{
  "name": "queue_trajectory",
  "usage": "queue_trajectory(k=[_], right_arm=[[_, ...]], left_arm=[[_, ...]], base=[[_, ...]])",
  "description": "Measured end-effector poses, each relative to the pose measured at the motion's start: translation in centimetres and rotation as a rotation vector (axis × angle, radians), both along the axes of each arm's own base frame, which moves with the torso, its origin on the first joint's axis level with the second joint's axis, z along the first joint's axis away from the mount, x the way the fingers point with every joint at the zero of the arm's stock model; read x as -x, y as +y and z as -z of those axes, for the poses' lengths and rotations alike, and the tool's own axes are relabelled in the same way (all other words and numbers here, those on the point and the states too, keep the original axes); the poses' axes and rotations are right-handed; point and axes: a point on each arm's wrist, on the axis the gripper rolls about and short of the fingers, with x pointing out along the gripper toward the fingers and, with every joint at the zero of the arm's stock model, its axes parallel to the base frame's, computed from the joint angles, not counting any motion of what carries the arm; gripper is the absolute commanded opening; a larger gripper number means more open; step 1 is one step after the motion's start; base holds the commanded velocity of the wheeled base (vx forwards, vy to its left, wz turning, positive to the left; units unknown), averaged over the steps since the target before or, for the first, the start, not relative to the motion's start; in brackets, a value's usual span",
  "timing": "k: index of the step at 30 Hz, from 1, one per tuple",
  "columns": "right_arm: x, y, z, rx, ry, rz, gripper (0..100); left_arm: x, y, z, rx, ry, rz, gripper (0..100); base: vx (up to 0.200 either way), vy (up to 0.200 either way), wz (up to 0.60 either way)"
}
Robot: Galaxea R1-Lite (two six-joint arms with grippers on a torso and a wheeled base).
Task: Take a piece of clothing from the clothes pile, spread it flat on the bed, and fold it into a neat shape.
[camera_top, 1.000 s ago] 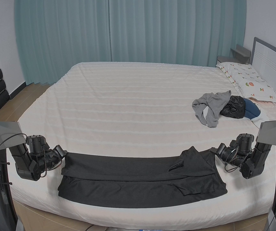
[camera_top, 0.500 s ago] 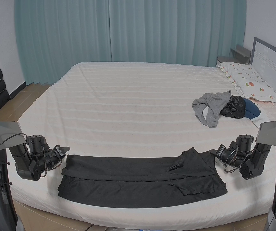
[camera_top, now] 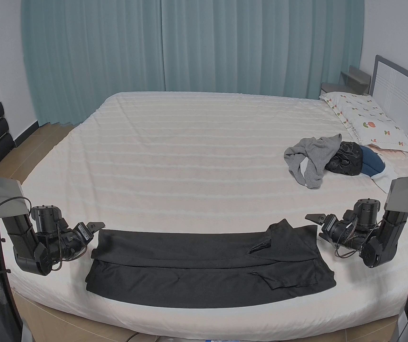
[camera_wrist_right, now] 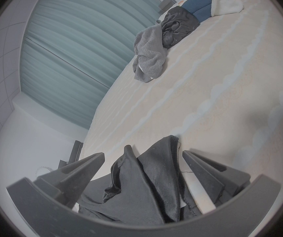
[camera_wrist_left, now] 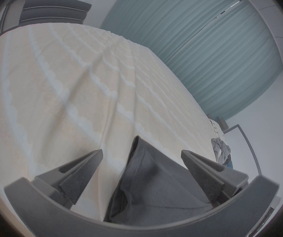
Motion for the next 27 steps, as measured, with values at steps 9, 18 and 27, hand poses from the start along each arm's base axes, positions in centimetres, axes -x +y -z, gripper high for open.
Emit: queue_trajectory(k=[9, 18, 27], right_arm=[[0.7, 0.4, -0.9, -0.003, 0.002, -0.007, 100], [1.0, 0.8, -0.9, -0.003, 0.006, -0.020, 100], [1.0, 0.9, -1.0, -0.003, 0.002, -0.020, 100]], left_arm=[[0.9, -1.1, -1.7, 0.025, -0.031, 0.010, 100], [1.5, -1.6, -1.4, 0.050, 0.003, -0.002, 100], [1.7, -1.9, -0.8, 0.051, 0.028, 0.003, 100]], base=[[-0.067, 0.000, 0.00], [0.000, 0.000, 0.00], [0.000, 0.000, 0.00]])
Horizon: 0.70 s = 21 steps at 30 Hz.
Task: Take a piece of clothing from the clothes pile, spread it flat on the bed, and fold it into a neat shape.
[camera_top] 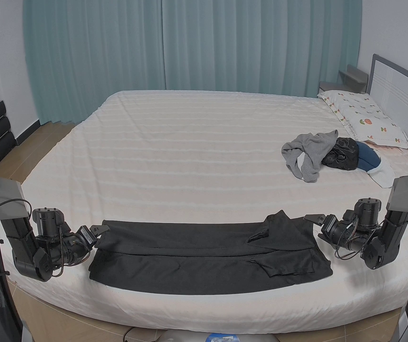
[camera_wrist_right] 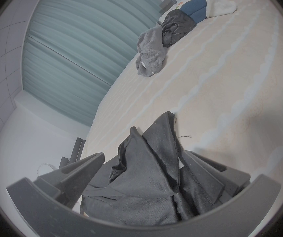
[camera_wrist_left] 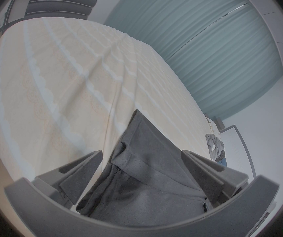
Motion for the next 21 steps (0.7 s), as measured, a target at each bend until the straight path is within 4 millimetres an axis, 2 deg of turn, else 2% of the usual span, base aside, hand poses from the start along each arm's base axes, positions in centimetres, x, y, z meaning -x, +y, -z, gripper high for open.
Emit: queue_trajectory(k=[4, 5, 12, 21], right_arm=[[0.1, -0.1, -0.8, 0.000, -0.015, 0.006, 100], [0.2, -0.1, -1.1, 0.000, -0.022, 0.007, 100], [1.3, 0.1, -2.6, 0.002, -0.036, 0.001, 100], [2.4, 2.3, -2.4, 0.021, 0.085, -0.046, 100]], left_arm=[[0.0, -0.1, 0.2, -0.001, 0.005, 0.003, 100], [-0.1, -0.2, 0.2, -0.001, 0.005, 0.004, 0], [-0.8, -0.6, 0.8, -0.020, 0.005, -0.004, 0], [-1.2, -0.6, 0.7, -0.055, -0.021, -0.052, 0]], base=[[0.000, 0.000, 0.00], [0.000, 0.000, 0.00], [0.000, 0.000, 0.00], [0.000, 0.000, 0.00]])
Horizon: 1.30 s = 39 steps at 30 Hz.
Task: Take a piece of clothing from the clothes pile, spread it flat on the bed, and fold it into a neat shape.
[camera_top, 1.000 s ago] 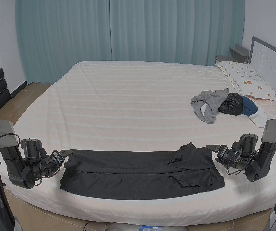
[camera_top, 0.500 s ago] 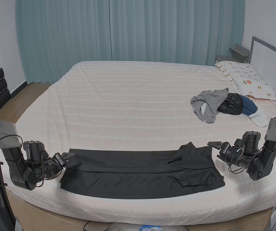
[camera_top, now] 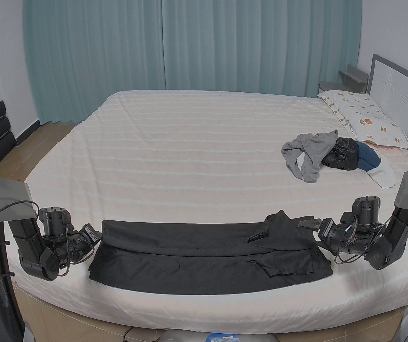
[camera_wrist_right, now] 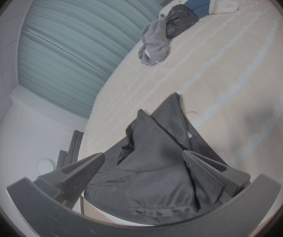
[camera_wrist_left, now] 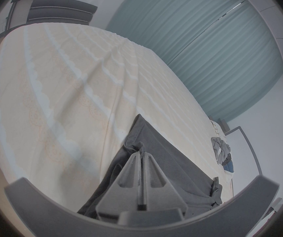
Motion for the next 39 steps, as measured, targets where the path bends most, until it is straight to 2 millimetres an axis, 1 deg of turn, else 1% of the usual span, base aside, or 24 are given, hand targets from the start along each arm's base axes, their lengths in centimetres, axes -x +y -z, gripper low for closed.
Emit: queue_trajectory(k=[5, 9, 14, 22, 32, 39], right_arm=[[-0.2, 0.6, 0.2, 0.033, 0.069, 0.024, 100], [-0.6, 1.0, 0.2, 0.039, 0.078, 0.023, 100], [-1.1, 1.1, 0.4, 0.039, 0.073, 0.023, 100], [-1.5, 1.2, 1.4, 0.071, 0.125, 0.052, 100], [-1.6, 0.9, 1.0, 0.093, 0.124, 0.090, 100], [-1.8, 1.4, 1.5, 0.097, 0.133, 0.076, 100]], left_arm=[[0.0, -0.1, -0.3, -0.002, -0.015, 0.000, 0], [0.0, -0.3, -0.6, 0.005, -0.024, 0.000, 0], [0.0, -0.4, -0.9, 0.006, -0.033, 0.000, 0], [-0.1, -0.4, -1.0, 0.006, -0.039, 0.000, 0], [-0.2, -0.3, -1.0, 0.006, -0.040, -0.001, 0], [-0.3, -0.3, -1.1, 0.006, -0.045, -0.001, 0]], base=[[0.000, 0.000, 0.00], [0.000, 0.000, 0.00], [0.000, 0.000, 0.00], [0.000, 0.000, 0.00], [0.000, 0.000, 0.00], [0.000, 0.000, 0.00]])
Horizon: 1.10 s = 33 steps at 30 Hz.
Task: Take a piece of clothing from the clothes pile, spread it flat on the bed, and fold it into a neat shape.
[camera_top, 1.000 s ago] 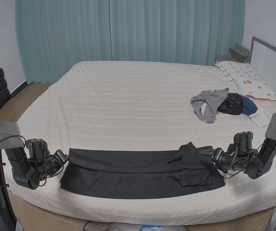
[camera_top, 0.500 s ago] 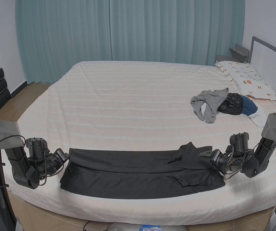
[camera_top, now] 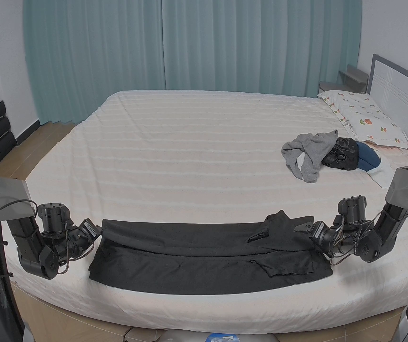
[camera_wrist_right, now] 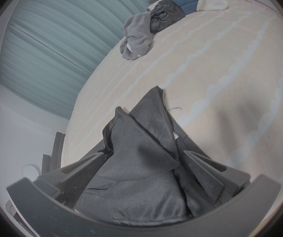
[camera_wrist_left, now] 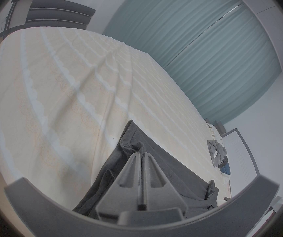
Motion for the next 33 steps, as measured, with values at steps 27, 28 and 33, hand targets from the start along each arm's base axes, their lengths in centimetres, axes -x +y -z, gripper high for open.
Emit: queue_trajectory(k=[27, 28, 33], right_arm=[[-1.3, 0.1, 0.2, -0.008, -0.023, 0.012, 0], [-1.5, 0.0, 0.1, -0.011, -0.030, 0.015, 0], [-3.4, -0.2, -1.4, -0.030, -0.116, 0.040, 0]], left_arm=[[-0.4, 0.1, -0.2, -0.006, -0.014, -0.010, 0], [-0.5, 0.1, -0.3, -0.006, -0.019, -0.010, 0], [-2.1, 0.2, -1.4, -0.010, -0.085, -0.016, 0]], base=[[0.000, 0.000, 0.00], [0.000, 0.000, 0.00], [0.000, 0.000, 0.00]])
